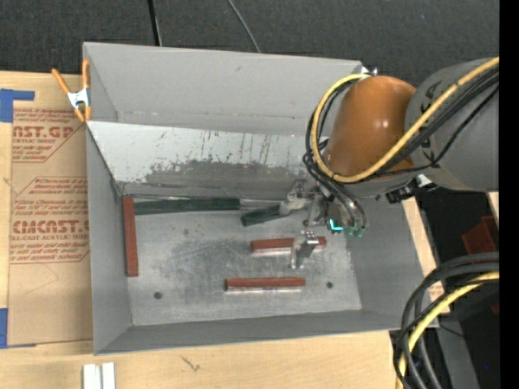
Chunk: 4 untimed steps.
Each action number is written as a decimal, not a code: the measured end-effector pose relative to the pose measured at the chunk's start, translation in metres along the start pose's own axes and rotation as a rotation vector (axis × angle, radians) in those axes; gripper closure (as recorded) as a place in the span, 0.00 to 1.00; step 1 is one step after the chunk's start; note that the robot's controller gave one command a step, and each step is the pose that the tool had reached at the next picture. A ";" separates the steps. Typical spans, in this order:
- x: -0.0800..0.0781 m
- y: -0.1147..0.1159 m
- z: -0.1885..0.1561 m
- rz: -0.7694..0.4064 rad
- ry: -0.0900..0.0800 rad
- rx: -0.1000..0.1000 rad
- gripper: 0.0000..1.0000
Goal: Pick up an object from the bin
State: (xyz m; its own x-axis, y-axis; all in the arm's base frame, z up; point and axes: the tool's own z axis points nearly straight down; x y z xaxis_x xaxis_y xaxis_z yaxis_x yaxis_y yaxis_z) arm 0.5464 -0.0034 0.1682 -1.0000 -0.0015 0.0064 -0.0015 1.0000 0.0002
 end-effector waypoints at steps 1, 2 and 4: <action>-0.002 0.000 -0.004 0.000 -0.008 0.000 0.00; -0.038 -0.024 0.091 0.029 -0.006 -0.001 1.00; -0.039 -0.006 -0.109 0.027 -0.007 -0.001 1.00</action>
Offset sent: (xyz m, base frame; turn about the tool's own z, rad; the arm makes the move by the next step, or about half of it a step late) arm 0.0357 -0.0250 -0.0954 0.0304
